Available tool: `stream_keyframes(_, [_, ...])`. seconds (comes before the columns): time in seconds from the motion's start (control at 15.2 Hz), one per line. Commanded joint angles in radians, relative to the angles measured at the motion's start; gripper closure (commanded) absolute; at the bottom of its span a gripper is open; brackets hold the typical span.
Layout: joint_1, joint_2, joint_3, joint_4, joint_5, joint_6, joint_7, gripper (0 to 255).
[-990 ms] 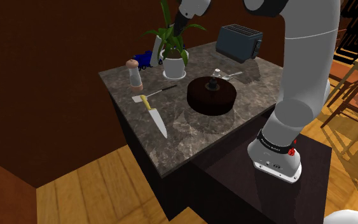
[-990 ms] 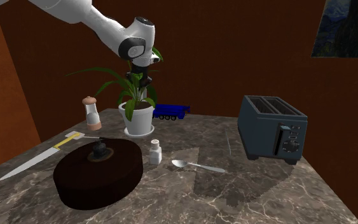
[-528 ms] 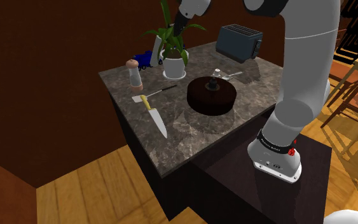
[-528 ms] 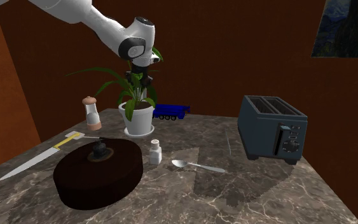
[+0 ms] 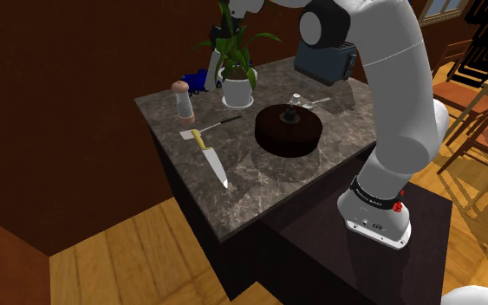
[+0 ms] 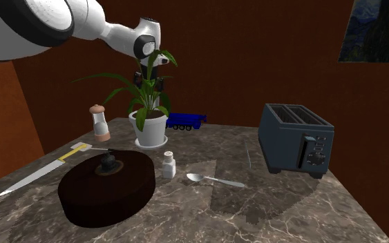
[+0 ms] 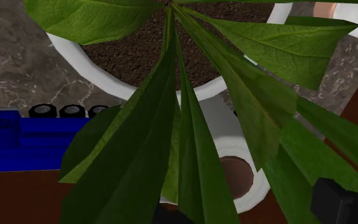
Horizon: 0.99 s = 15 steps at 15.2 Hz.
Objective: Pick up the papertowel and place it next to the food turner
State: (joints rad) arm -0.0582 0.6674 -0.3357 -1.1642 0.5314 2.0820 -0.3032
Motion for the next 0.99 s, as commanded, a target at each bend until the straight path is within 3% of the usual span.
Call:
stream_keyframes(0.0, [0.0,0.021,0.002,0.01,0.002,0.01,0.004,0])
stream_keyframes(0.73, [0.0,0.054,0.009,0.022,0.009,0.031,0.003,0])
stream_keyframes(0.79, [0.0,0.054,0.009,0.022,0.009,0.031,0.003,255])
stream_keyframes(0.92, [0.0,0.055,0.009,0.022,0.009,0.031,0.003,255])
